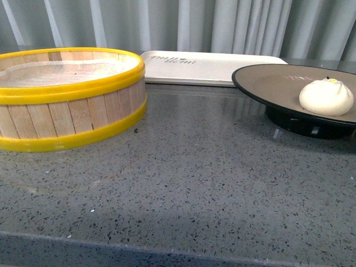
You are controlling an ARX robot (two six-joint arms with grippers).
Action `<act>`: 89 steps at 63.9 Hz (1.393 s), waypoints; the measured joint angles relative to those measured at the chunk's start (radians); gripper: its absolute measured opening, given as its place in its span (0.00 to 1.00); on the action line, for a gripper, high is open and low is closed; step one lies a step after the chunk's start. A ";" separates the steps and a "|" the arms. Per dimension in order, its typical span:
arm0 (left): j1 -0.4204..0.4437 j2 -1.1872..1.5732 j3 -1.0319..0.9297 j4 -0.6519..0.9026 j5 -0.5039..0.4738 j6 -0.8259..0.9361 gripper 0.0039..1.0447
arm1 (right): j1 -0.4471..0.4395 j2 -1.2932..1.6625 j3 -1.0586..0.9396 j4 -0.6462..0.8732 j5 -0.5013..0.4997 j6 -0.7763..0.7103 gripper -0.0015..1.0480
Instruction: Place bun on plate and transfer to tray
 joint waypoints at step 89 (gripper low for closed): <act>0.000 0.000 0.000 0.000 0.000 0.000 0.94 | -0.061 0.399 0.056 0.331 -0.244 0.155 0.23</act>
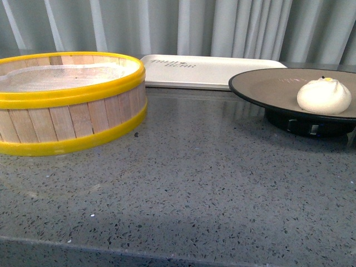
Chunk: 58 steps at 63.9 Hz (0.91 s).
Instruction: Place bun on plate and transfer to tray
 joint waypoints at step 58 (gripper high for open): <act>0.000 0.000 0.000 0.000 0.000 0.000 0.94 | 0.057 0.215 0.370 0.044 0.093 0.087 0.03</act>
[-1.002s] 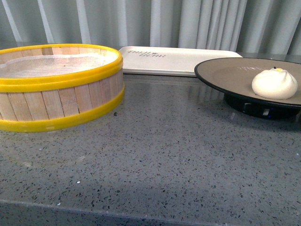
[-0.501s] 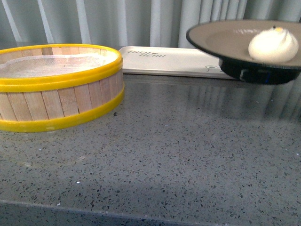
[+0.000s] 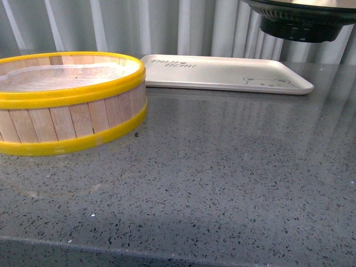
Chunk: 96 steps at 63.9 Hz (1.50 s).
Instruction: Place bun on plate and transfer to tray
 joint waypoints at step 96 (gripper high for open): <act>0.000 0.000 0.000 0.000 0.000 0.000 0.94 | 0.050 0.432 0.411 -0.197 0.039 -0.060 0.03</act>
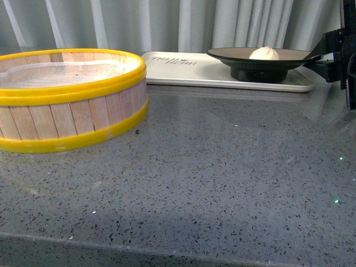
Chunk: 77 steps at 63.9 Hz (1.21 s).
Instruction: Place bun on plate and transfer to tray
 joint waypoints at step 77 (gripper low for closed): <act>0.000 0.000 0.000 0.000 0.000 0.000 0.94 | -0.114 -0.439 -0.414 0.027 0.132 -0.173 0.92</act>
